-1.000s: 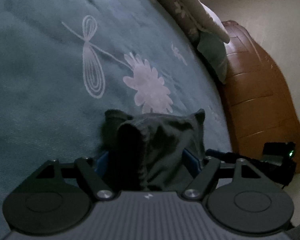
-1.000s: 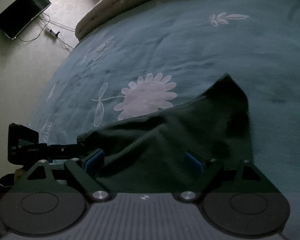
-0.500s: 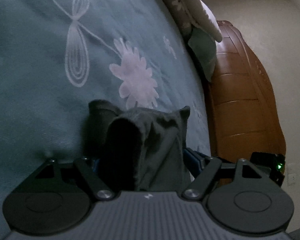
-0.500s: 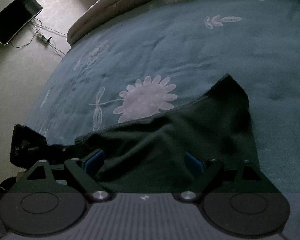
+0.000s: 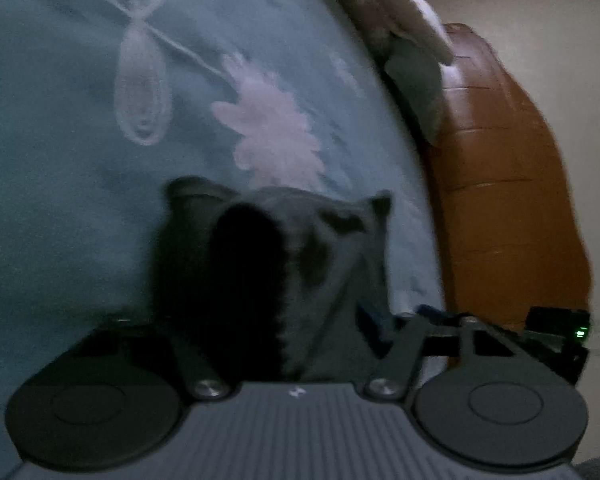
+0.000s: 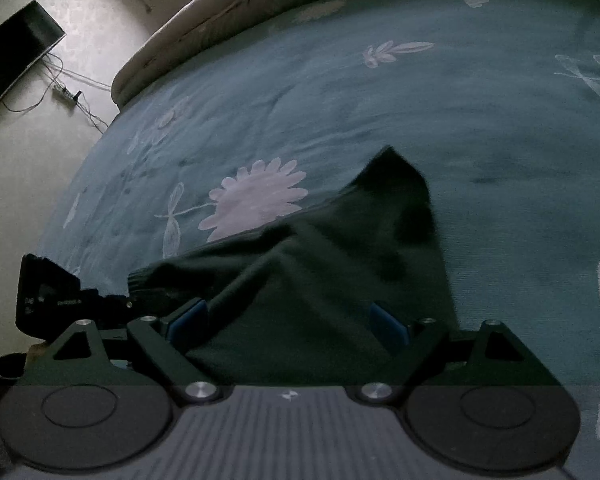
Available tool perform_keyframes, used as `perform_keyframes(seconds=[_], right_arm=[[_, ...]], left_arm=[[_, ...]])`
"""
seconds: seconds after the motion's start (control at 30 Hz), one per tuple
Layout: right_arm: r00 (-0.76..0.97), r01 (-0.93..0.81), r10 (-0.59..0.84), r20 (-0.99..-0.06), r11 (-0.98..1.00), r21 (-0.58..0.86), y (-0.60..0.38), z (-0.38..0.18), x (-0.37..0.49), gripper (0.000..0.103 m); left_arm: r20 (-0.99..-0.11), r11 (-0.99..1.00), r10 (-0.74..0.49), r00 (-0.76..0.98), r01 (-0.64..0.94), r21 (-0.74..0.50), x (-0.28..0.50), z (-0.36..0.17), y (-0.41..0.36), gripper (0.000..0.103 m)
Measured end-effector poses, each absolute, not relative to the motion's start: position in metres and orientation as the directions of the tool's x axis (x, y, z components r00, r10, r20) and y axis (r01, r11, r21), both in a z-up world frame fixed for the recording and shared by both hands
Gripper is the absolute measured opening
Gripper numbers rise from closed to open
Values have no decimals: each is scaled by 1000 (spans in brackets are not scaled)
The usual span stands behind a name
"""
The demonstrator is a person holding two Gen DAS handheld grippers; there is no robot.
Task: Fold clothes
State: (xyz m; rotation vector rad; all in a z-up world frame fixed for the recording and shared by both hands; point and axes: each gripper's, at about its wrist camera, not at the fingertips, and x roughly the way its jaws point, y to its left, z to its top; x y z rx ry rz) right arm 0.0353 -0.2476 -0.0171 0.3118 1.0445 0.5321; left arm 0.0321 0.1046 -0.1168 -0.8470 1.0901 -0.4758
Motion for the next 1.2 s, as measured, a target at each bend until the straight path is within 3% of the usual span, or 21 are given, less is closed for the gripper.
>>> perform_keyframes(seconds=[0.03,0.3,0.4,0.47,0.8,1.2], right_arm=[[391,-273,557,-733,831,485,-252,-18,38,91],[311,-291,572,-759,817,497,-289,-49,92,92],[200,-293,624,-756,774,561,-294,-70,115,94],[127,-293,670,-731,730,618,-295,-84,128,103],[18,-177,874,-485,481,859,-301,-109,173,103],[-22,-236,873,-487,469,851,-287,-107,157,103]], left_arm=[[-597,625,-688,413,-80,-776,30,-117,106,29],[-698,766,-549,460,-56,-640,21,-100,85,29],[-706,773,-520,480,-87,-628,18,-99,81,29],[-716,785,-494,493,-99,-611,16,-97,77,29],[-726,776,-460,511,-164,-608,18,-97,71,29],[-716,759,-501,486,-151,-633,22,-100,77,29]])
